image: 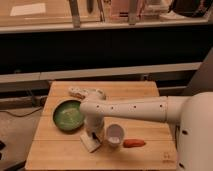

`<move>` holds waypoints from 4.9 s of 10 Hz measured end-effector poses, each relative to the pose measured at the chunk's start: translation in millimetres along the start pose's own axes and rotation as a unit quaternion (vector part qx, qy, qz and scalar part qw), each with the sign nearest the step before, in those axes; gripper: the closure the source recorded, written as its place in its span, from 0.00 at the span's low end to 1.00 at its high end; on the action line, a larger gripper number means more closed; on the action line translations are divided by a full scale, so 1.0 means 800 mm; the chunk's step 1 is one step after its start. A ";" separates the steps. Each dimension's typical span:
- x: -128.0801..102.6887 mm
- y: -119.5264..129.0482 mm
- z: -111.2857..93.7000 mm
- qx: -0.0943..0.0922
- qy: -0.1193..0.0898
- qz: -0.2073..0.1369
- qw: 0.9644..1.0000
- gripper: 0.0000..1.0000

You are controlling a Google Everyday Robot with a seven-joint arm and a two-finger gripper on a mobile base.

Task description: Place the eraser on the white sponge

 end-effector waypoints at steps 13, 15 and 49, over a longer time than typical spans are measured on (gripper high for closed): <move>-0.002 0.001 0.001 -0.018 0.011 -0.010 1.000 0.86; -0.002 0.001 0.001 -0.020 0.013 -0.010 1.000 0.69; -0.010 -0.006 -0.003 -0.040 0.039 -0.027 0.998 0.20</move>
